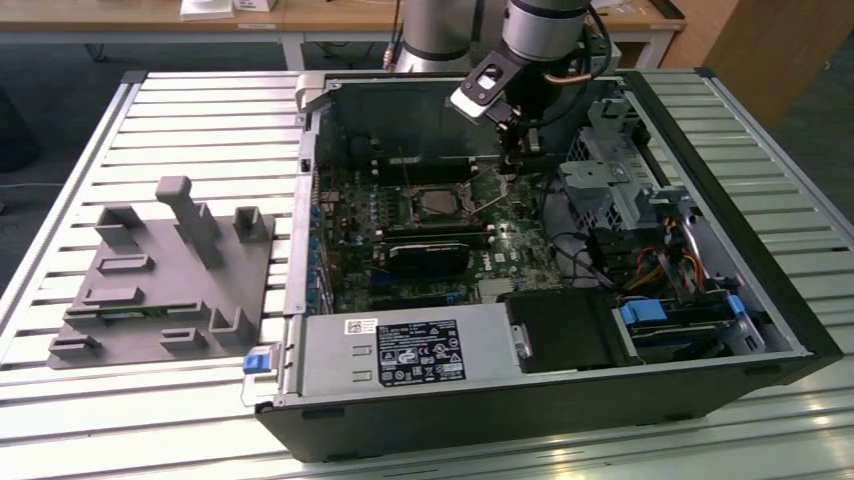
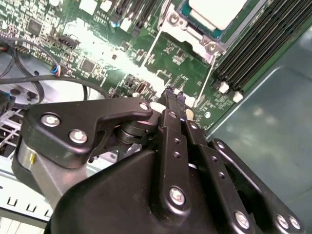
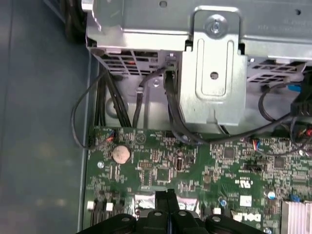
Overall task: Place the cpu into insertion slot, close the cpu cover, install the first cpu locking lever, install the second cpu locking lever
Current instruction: 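Close the cpu cover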
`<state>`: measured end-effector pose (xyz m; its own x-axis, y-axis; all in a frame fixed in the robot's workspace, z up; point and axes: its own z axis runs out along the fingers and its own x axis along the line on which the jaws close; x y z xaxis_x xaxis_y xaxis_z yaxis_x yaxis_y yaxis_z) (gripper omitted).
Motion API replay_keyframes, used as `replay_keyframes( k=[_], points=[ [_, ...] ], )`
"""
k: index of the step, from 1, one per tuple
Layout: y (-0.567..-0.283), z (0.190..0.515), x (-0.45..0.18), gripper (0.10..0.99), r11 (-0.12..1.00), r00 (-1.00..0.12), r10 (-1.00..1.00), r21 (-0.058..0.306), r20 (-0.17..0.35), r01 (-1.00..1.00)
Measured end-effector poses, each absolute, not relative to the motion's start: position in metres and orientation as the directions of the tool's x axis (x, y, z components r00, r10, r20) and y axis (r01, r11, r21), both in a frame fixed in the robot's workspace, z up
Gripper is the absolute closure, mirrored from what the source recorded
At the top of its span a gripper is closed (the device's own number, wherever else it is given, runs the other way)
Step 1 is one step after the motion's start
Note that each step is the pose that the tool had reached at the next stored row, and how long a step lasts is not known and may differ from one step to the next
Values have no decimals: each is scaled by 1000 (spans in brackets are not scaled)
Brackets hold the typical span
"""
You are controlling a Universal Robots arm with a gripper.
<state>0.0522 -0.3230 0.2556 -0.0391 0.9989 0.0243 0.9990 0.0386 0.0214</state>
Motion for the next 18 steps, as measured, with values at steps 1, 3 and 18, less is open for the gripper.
replay_keyframes(
  k=[1,3,18],
  points=[
    [-323,255,54,973,39,-39,999,21,24,999],
    [-322,254,56,973,39,-39,999,21,24,999],
    [-319,247,70,973,39,-39,999,21,24,999]
  ],
)
